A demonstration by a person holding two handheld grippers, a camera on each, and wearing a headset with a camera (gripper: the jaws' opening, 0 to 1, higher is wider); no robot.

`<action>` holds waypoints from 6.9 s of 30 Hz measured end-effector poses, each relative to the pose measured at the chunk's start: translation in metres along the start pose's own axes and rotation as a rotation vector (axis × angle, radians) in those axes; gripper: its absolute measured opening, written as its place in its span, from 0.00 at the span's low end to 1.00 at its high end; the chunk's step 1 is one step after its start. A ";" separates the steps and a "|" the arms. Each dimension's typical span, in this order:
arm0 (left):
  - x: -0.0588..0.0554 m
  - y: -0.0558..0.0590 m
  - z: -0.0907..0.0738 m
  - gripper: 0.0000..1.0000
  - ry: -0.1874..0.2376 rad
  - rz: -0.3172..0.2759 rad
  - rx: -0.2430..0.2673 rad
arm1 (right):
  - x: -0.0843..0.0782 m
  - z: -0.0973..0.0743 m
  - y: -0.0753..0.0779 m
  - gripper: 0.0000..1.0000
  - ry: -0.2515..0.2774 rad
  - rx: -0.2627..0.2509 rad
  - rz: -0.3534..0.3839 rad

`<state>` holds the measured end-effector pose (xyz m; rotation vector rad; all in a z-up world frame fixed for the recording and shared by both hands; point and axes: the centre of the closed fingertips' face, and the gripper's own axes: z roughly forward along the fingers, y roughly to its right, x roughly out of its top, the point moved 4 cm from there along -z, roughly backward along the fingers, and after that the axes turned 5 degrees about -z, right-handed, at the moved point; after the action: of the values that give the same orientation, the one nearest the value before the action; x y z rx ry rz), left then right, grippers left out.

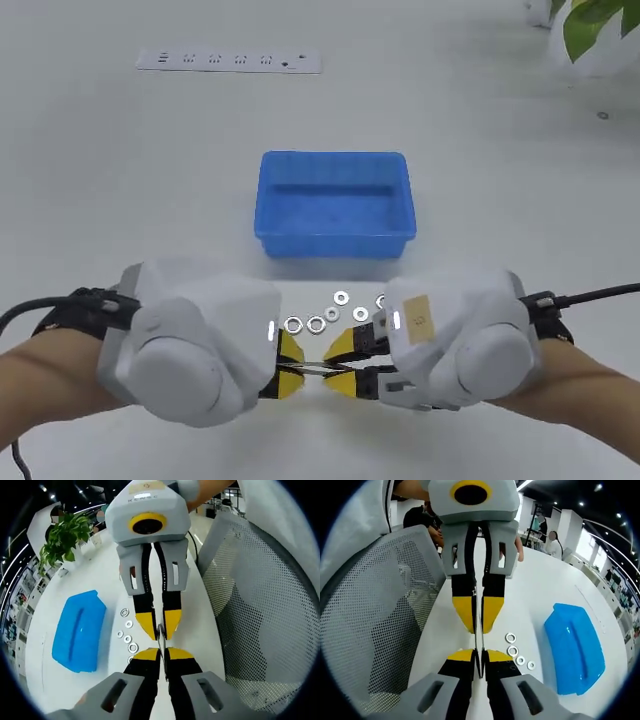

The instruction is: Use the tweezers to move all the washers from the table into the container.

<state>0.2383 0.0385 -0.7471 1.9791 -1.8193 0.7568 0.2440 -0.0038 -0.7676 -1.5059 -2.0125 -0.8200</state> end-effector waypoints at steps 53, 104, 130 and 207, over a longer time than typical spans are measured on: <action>0.017 -0.007 -0.051 0.09 0.394 -0.254 0.122 | 0.034 -0.002 0.017 0.08 0.137 -0.066 0.022; -0.007 -0.044 -0.041 0.09 0.401 -0.285 0.109 | 0.018 0.022 0.047 0.11 0.060 -0.095 0.108; -0.013 -0.051 -0.042 0.09 0.332 -0.386 0.095 | 0.015 0.019 0.046 0.13 0.071 -0.097 0.140; 0.047 -0.160 -0.060 0.09 0.414 -0.187 0.157 | 0.017 -0.038 0.164 0.10 0.067 -0.260 0.043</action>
<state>0.3893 0.0544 -0.6557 1.8749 -1.3528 1.1749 0.3987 0.0145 -0.7009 -1.6304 -1.8746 -1.1346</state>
